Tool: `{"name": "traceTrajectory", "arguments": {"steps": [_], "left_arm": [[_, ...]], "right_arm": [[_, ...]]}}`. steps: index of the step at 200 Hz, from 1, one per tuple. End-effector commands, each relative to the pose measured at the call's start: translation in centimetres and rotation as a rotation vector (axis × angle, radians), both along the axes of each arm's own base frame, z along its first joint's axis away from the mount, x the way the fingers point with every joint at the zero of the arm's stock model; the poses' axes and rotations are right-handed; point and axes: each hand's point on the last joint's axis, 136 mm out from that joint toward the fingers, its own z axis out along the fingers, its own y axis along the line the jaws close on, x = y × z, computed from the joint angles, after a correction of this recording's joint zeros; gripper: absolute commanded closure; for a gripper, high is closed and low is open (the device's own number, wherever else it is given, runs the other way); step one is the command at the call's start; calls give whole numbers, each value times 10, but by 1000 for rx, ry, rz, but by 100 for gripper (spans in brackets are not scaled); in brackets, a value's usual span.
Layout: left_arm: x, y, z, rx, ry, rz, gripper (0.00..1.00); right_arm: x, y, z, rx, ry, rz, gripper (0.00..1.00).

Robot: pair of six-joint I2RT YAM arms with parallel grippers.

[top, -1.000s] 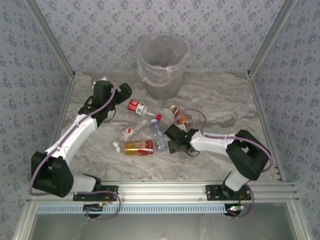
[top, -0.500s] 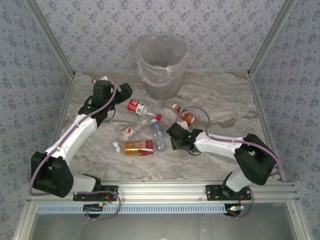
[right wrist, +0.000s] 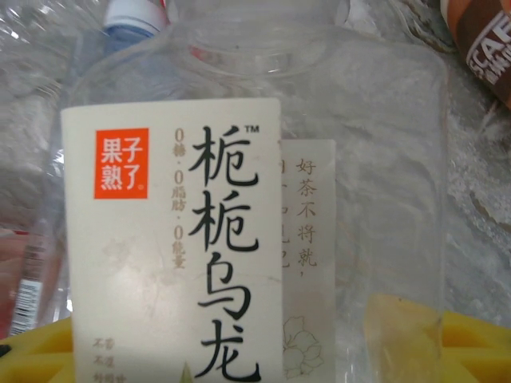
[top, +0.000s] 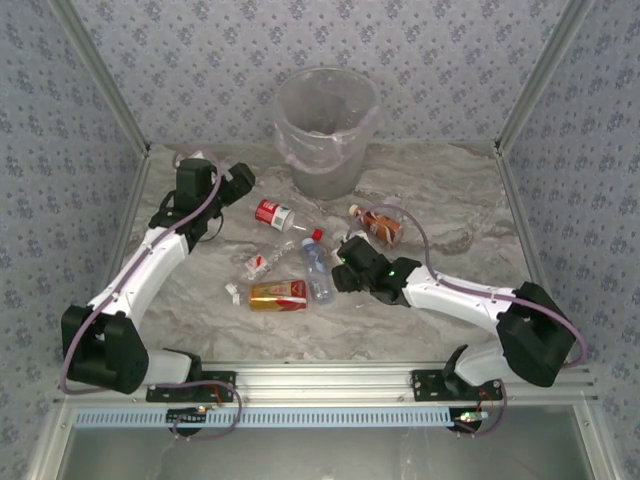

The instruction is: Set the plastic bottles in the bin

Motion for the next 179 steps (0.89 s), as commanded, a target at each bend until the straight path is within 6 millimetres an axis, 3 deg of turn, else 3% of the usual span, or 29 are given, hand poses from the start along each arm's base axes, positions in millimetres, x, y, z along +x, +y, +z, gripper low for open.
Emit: {"name": "traceTrajectory", "arguments": {"steps": [1, 68, 114, 118, 124, 179], "left_arm": [[-3, 4, -1, -54, 11, 8, 1], [-3, 9, -6, -114, 13, 13, 0], [-4, 16, -10, -172, 30, 29, 0], [-4, 17, -10, -171, 31, 31, 0], [-5, 18, -10, -169, 35, 32, 1], [-14, 25, -10, -139, 24, 32, 1]], "right_arm": [[18, 17, 48, 107, -105, 38, 35], [69, 26, 130, 290, -303, 54, 35], [113, 27, 170, 320, -357, 63, 36], [115, 26, 167, 308, -345, 65, 36], [122, 29, 183, 317, -368, 71, 36], [165, 37, 229, 338, -415, 92, 36]]}}
